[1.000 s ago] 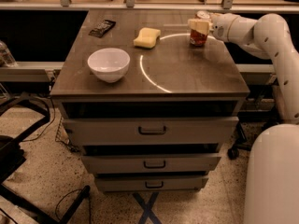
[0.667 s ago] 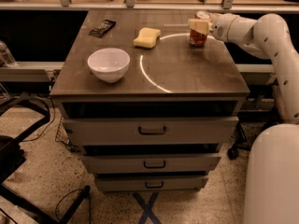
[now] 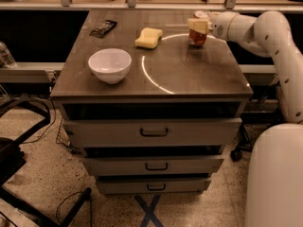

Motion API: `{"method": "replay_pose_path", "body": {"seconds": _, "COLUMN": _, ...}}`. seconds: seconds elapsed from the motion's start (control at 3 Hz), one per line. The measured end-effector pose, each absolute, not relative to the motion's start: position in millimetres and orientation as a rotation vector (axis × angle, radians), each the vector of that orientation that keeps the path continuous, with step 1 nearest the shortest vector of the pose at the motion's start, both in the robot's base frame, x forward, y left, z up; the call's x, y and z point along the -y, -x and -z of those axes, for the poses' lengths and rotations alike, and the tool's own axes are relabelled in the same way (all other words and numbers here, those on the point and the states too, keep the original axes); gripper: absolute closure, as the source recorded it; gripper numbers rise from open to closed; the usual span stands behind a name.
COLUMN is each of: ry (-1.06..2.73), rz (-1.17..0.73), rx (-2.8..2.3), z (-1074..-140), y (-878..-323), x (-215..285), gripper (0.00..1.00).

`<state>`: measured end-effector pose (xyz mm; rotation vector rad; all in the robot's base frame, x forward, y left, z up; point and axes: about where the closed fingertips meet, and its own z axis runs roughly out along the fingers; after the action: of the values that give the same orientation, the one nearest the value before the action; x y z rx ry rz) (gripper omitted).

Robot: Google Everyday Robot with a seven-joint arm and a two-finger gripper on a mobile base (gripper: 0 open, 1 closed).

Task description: Place coke can into white bowl

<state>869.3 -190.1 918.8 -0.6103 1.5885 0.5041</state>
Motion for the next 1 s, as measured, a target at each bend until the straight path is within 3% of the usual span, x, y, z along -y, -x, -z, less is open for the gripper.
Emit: {"method": "replay_pose_path", "body": {"seconds": 1.0, "ry": 0.801, "rz": -0.420, "rx": -1.513, "z": -1038, "y": -798, "x": 124, "gripper": 1.00}}
